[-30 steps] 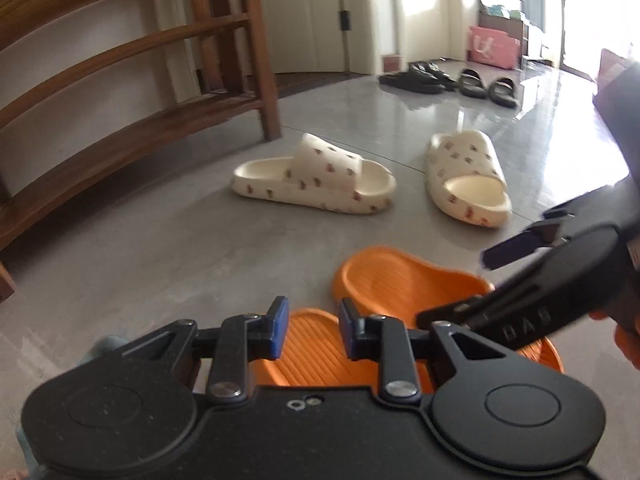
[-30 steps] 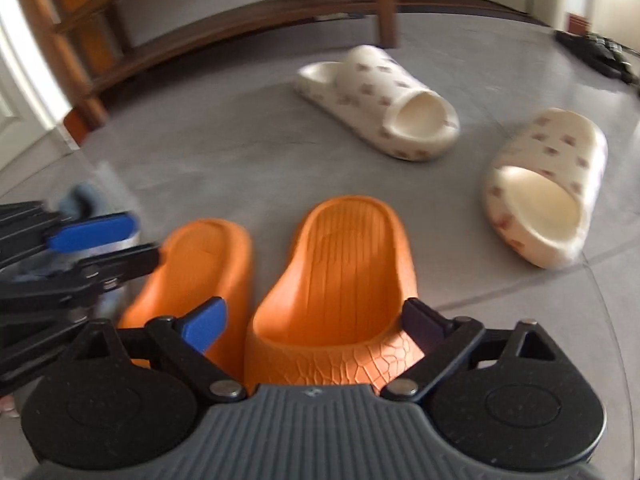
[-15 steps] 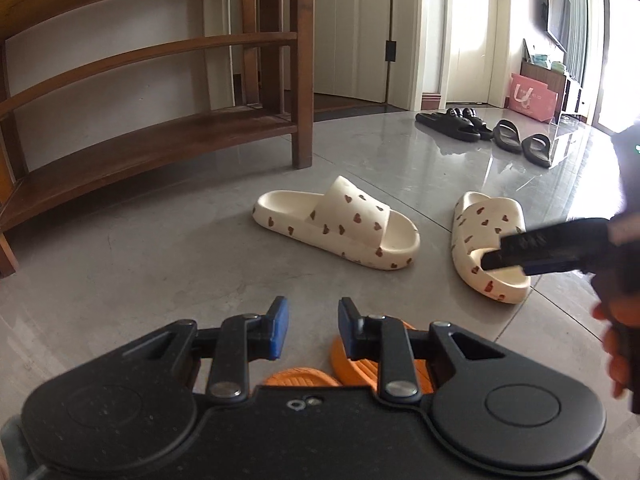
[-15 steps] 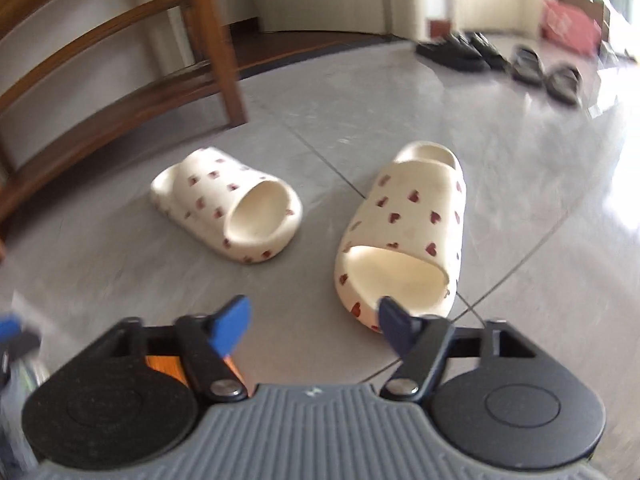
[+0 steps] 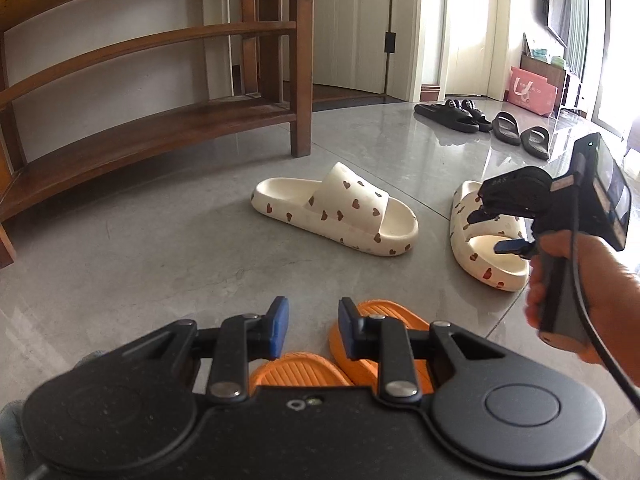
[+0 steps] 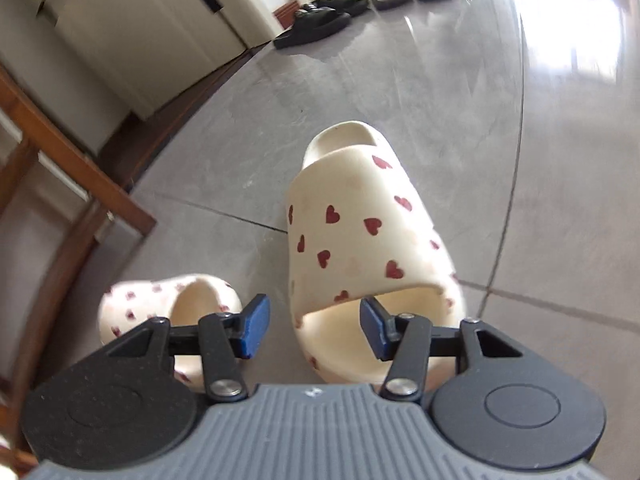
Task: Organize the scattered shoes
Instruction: 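Move the left gripper to a cream heart-print slide and grasp its strap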
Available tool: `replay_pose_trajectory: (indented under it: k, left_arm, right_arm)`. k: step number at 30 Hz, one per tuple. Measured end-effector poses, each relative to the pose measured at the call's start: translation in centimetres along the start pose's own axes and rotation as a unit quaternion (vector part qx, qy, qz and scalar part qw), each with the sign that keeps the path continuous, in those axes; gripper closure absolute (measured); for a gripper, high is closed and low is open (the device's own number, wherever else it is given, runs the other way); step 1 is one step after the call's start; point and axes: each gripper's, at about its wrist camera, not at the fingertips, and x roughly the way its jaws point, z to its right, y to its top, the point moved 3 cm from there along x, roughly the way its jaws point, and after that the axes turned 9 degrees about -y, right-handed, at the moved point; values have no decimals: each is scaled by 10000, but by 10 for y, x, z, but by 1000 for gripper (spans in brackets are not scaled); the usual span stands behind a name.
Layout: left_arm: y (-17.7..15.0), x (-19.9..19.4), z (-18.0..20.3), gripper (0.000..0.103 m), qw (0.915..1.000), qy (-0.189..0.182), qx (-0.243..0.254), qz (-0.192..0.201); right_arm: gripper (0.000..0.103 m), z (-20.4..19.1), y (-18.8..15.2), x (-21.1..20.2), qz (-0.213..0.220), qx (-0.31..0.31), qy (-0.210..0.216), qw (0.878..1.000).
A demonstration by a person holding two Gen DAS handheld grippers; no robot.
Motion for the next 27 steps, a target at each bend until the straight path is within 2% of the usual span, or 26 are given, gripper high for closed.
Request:
replay_pose_trajectory:
  k: [1,3,8,11,14,18,22,27]
  left_arm:
    - [-1,0,1,77,10000,-15,18,-7]
    - [0,2,0,77,10000,-26,56,-17]
    - [21,28,-11,77,9999,-87,127,-38]
    - [40,50,-17,53,9992,-368,174,19]
    - [58,74,-16,51,9966,-623,514,183]
    - [77,112,-16,51,9929,-835,796,291]
    - [90,149,-19,51,9892,-1036,979,344]
    - [101,183,-30,51,9883,-1200,879,332]
  right_arm:
    - [58,3,0,2,22,180,21,9998]
    - [66,5,2,1,172,188,-85,9996]
    - [67,6,10,-12,643,-772,-615,9930]
    - [67,13,18,-21,967,-1468,-1100,9783]
    - [67,23,25,-35,1173,-2021,-1348,9629]
    - [65,31,18,-60,1306,-2590,-1233,9490]
    - [65,33,-1,-79,1231,-2718,-933,9499]
    - [65,24,-36,-96,1037,-2740,-512,9547]
